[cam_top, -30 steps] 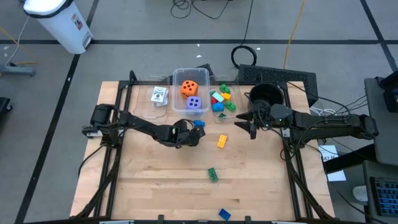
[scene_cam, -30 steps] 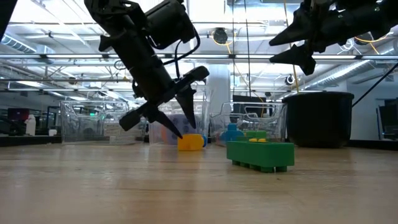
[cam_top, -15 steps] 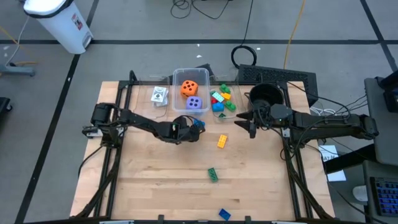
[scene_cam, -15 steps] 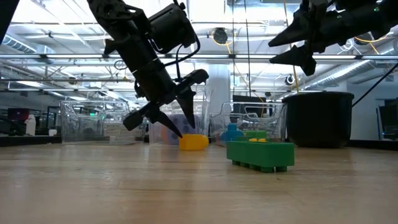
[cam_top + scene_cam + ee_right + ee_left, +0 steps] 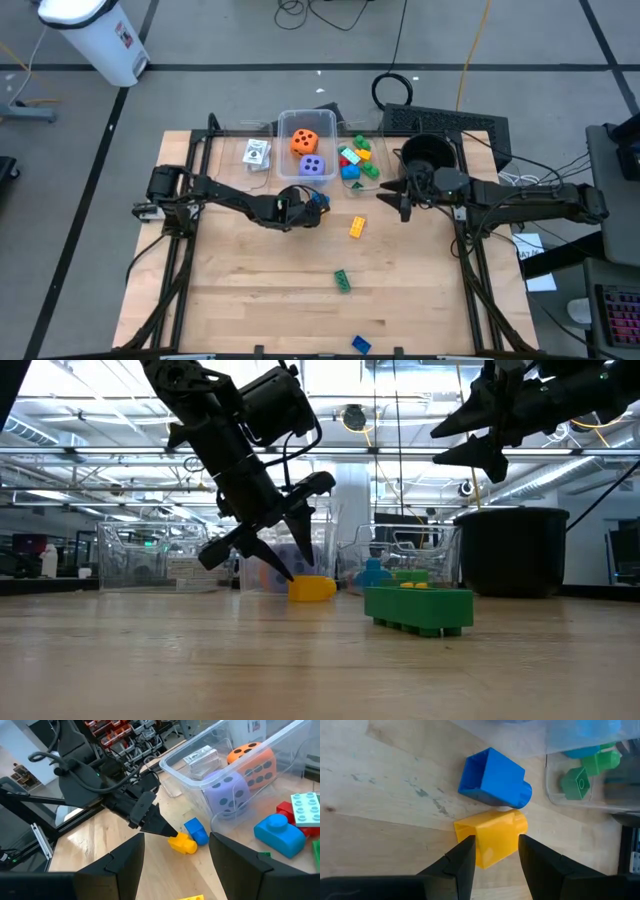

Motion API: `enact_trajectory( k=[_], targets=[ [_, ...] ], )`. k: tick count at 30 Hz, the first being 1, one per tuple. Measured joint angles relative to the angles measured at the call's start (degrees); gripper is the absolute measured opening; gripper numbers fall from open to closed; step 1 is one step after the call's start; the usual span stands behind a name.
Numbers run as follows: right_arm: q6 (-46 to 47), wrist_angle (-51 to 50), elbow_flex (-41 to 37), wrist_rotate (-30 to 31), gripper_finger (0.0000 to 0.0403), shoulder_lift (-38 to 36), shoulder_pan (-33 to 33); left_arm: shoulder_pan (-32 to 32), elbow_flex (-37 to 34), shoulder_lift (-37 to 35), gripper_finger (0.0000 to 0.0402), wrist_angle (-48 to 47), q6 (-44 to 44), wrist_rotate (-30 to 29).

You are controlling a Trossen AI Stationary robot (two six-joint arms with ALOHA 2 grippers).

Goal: Pick & Place Toys
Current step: Put the left yellow game piece into the right transparent bin

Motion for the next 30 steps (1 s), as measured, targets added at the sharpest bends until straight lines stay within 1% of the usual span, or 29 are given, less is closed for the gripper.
enact_trajectory(
  k=[5, 8, 11, 20, 23, 30],
  targets=[
    [0.0, 0.2, 0.0, 0.0, 0.0215, 1.2, 0.0, 0.0, 0.0, 2.3, 0.0152, 2.7, -0.3, 0.9],
    [0.1, 0.2, 0.0, -0.1, 0.0215, 1.7, 0.0, 0.0, 0.0, 4.2, 0.0152, 7.5, -0.5, 1.8],
    [0.7, 0.2, 0.0, -0.3, 0.0215, 2.1, 0.0, -0.1, 0.1, 5.0, 0.0152, 9.8, -0.6, 1.7],
    [1.1, 0.4, 0.0, -0.2, 0.0215, 2.2, 0.0, 0.5, 0.1, 5.1, 0.0147, 10.0, 1.5, 1.8],
    [1.0, 0.4, 0.0, -0.2, 0.0215, 2.2, 0.0, 0.5, 0.1, 5.1, 0.0123, 10.0, 2.2, 1.7],
    [0.2, 0.4, 0.0, -0.3, 0.0215, 2.2, 0.0, 0.5, 0.1, 5.0, 0.0036, 10.3, 3.0, 1.7]
  ],
)
